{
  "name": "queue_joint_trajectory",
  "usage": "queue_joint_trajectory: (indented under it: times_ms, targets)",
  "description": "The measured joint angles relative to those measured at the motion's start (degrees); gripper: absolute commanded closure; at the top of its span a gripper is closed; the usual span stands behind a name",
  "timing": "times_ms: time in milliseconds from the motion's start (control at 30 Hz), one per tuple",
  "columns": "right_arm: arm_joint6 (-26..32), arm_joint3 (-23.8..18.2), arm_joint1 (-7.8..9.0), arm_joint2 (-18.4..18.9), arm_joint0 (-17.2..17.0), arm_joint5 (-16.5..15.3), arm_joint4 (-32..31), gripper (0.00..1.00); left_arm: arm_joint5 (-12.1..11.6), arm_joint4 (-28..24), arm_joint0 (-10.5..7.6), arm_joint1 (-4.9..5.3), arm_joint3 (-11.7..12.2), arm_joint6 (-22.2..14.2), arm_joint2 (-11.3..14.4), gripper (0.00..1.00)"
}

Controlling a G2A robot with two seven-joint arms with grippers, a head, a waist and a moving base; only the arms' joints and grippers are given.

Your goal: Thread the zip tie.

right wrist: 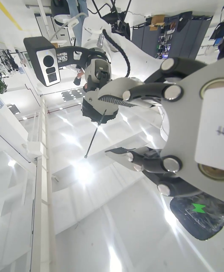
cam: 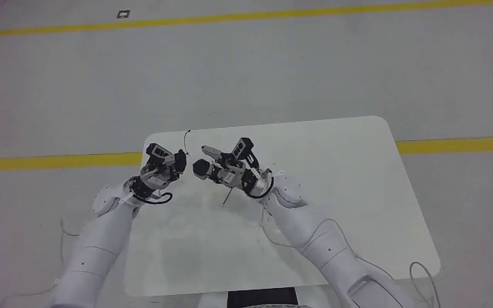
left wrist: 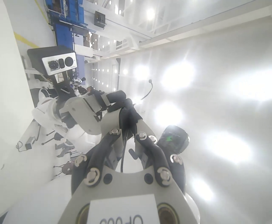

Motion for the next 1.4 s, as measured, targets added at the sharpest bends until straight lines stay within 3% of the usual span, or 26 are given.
queue_joint_trajectory:
  times_ms: [300, 667, 1067, 1233, 1400]
  targets:
    - [0.2, 1.6, -0.49, -1.5, 1.1, -0.2, 1.0, 0.78, 0.0, 0.0, 0.00, 0.00, 0.0, 0.0, 0.0, 1.00]
    - [0.6, 3.4, -0.99, -2.7, 2.3, -0.5, 1.9, 0.78, 0.0, 0.0, 0.00, 0.00, 0.0, 0.0, 0.0, 1.00]
    - [0.5, 5.2, -1.51, -3.3, 3.6, -1.1, 3.0, 0.85, 0.0, 0.0, 0.00, 0.00, 0.0, 0.0, 0.0, 1.00]
    - [0.6, 6.0, -1.67, -3.3, 4.0, -1.3, 3.5, 1.00, 0.0, 0.0, 0.00, 0.00, 0.0, 0.0, 0.0, 1.00]
    - [0.4, 6.4, -1.72, -3.2, 4.1, -1.7, 3.4, 1.00, 0.0, 0.0, 0.00, 0.00, 0.0, 0.0, 0.0, 1.00]
